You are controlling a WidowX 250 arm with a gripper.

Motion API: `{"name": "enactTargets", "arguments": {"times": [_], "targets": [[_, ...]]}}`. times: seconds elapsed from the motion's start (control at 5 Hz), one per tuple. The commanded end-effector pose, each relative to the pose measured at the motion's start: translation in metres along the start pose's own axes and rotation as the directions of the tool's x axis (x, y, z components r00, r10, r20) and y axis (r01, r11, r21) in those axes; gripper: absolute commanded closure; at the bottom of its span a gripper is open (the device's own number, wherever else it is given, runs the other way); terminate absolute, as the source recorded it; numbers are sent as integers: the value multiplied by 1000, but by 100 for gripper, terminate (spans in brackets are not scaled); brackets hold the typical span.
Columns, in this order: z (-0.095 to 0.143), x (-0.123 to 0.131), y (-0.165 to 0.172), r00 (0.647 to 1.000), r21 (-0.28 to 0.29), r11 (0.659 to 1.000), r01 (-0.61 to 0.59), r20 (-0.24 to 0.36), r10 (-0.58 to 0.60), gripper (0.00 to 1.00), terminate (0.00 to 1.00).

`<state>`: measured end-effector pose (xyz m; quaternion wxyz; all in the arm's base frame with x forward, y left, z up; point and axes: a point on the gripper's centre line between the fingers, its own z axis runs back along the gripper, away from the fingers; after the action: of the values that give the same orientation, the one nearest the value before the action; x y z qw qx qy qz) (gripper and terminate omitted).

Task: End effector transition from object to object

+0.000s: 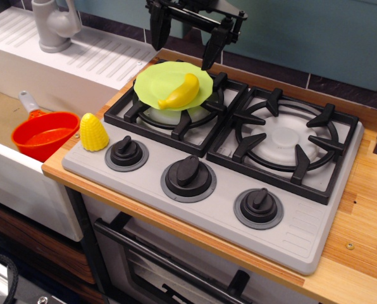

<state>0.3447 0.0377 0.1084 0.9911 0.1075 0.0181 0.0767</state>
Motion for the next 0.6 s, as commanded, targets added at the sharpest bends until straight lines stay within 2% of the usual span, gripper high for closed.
{"name": "enactTargets", "arguments": {"times": [0.0, 0.4], "targets": [[7, -29, 19, 998, -47, 999, 9, 58, -6, 0, 0], [8, -61, 42, 997, -15, 1000, 26, 67, -25, 0, 0]]}}
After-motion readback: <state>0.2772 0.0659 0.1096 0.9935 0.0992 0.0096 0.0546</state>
